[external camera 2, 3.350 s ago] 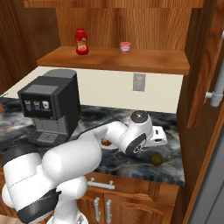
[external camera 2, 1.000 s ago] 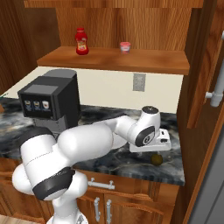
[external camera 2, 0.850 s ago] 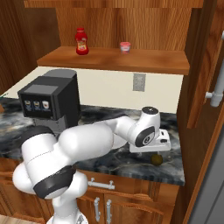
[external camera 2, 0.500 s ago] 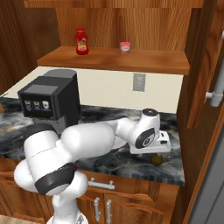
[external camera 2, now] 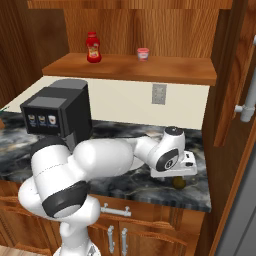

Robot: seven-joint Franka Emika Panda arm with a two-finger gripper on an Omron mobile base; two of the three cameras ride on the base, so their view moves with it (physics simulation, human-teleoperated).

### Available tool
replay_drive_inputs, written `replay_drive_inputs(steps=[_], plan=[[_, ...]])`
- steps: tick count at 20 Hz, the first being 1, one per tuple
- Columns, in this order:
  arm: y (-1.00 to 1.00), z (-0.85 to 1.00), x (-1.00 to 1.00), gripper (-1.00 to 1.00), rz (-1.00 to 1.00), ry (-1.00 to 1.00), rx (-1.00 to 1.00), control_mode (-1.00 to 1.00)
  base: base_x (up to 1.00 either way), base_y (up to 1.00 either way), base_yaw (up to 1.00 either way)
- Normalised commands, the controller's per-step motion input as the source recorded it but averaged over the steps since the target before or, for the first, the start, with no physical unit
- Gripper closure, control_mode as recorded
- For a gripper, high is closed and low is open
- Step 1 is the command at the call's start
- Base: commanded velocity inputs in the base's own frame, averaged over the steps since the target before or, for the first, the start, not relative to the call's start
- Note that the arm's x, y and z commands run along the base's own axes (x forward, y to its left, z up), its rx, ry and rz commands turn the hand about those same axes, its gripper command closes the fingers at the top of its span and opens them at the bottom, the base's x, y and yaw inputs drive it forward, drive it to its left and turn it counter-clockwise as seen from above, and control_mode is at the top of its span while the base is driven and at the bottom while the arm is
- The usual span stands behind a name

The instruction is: Pick the avocado and bread from the counter and place them on the plate. Then pick the jam from the cabinet and place it next to the plate. Lastly close the cabinet door.

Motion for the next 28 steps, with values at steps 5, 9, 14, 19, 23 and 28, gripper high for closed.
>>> replay_drive_inputs(steps=[5,9,14,19,23,28], plan=[[0.0,-0.01,0.11,-1.0,0.0,0.0,0.0,-1.0,0.0,0.0,0.0],[-0.08,-0.04,0.07,-1.0,0.0,0.0,0.0,-1.0,0.0,0.0,0.0],[-0.15,-0.14,0.04,-1.0,0.01,0.0,0.0,-1.0,0.0,0.0,0.0],[-0.02,-0.1,0.12,-1.0,0.0,0.0,0.0,-1.0,0.0,0.0,0.0],[0.0,-0.06,0.13,-1.0,0.0,0.0,0.0,-1.0,0.0,0.0,0.0],[0.0,-0.06,0.19,-1.0,0.0,0.0,0.0,-1.0,0.0,0.0,0.0]])
